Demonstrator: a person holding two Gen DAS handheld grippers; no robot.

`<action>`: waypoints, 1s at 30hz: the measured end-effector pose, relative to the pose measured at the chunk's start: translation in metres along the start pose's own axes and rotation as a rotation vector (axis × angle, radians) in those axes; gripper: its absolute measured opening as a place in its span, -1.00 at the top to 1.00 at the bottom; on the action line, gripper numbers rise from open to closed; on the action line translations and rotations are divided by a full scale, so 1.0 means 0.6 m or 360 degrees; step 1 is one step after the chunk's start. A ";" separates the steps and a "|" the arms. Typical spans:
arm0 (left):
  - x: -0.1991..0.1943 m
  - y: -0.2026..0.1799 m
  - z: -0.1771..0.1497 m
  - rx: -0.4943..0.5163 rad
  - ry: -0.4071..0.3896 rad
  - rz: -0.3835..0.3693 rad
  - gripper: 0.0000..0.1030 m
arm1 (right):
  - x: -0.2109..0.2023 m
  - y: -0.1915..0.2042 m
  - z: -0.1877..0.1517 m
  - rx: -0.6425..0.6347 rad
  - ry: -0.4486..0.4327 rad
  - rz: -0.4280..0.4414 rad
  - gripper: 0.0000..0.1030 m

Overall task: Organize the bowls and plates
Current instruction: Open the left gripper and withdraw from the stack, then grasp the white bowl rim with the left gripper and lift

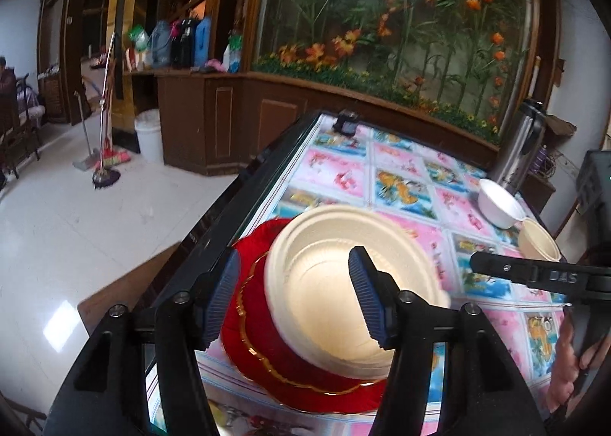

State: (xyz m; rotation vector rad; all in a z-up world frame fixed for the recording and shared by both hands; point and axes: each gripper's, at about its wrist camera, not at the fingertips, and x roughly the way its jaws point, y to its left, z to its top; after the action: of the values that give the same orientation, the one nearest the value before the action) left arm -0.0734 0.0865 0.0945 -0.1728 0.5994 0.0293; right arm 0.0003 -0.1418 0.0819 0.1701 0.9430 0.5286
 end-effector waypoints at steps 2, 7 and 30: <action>-0.014 -0.027 0.004 0.0059 -0.0028 -0.0044 -0.13 | -0.010 -0.021 -0.001 0.0034 -0.0017 -0.0003 0.64; -0.022 -0.118 -0.007 0.0229 0.0000 -0.0210 -0.13 | -0.047 -0.101 -0.002 0.0150 -0.0076 -0.0061 0.63; 0.059 -0.307 -0.053 0.0571 0.0325 -0.0476 -0.12 | 0.006 -0.470 0.213 0.0560 -0.0044 -0.0600 0.63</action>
State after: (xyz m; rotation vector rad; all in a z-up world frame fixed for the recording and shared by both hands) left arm -0.0478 -0.1014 0.0768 0.0860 0.7662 -0.3872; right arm 0.2057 -0.3715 0.0512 0.3070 1.0071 0.0097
